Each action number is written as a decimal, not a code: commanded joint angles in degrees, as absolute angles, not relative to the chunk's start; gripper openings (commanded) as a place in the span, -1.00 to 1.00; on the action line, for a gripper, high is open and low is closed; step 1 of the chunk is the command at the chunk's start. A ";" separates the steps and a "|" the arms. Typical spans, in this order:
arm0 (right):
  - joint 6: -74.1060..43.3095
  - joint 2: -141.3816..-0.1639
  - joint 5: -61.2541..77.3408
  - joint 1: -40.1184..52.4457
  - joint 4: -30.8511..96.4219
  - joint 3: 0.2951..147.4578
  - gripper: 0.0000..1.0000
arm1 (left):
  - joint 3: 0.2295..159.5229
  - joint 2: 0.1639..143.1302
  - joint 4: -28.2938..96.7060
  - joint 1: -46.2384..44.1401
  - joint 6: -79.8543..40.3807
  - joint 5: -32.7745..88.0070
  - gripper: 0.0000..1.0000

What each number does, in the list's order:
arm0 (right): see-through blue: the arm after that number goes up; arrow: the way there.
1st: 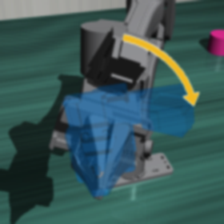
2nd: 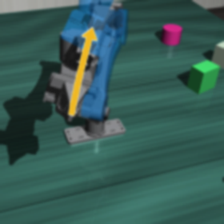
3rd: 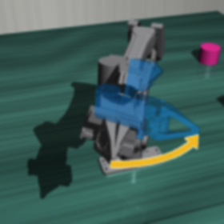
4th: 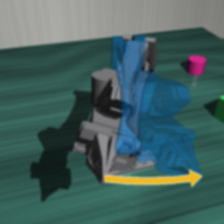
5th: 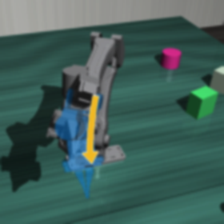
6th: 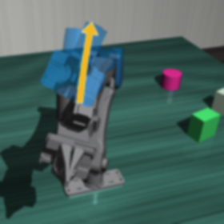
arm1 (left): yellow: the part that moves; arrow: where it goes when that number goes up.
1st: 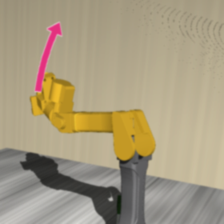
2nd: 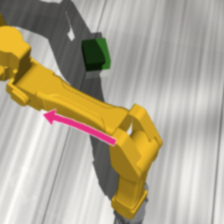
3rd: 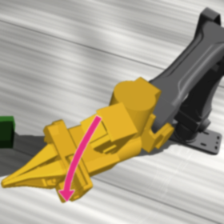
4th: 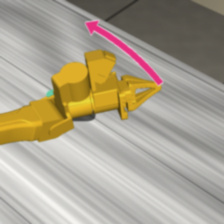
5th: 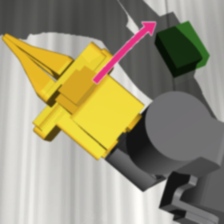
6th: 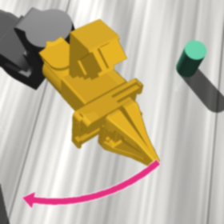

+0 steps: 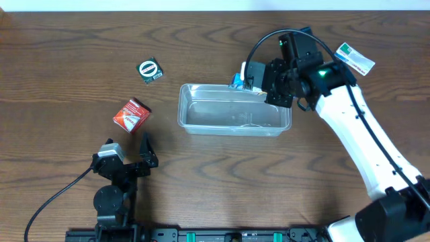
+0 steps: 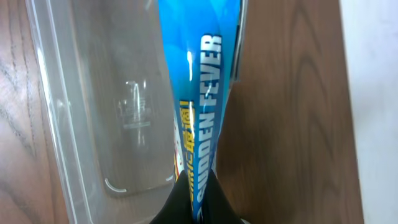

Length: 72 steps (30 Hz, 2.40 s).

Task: Pack container
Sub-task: 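Carry the blue box over the container and lower it inside, then open the right gripper to release the blue box in the container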

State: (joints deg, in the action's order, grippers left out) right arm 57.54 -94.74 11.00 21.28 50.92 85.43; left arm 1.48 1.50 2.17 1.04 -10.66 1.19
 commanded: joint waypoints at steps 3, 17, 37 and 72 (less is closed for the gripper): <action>61.36 -97.54 14.17 22.85 50.61 85.47 -0.98 | 0.23 1.48 3.99 1.32 -10.35 0.62 0.96; 64.42 -105.01 13.17 23.27 50.35 85.45 -0.98 | 0.23 1.48 4.01 1.32 -10.35 0.62 0.96; 66.52 -106.72 9.47 22.04 49.56 85.36 -0.98 | 0.23 1.48 4.01 1.32 -10.35 0.62 0.96; 59.77 -110.48 7.68 22.81 52.90 85.36 -0.10 | 0.23 1.48 4.01 1.32 -10.35 0.62 0.96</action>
State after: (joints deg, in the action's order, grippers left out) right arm 61.06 -110.52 7.64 22.15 51.96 85.32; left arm 1.48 1.50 2.17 1.04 -10.66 1.19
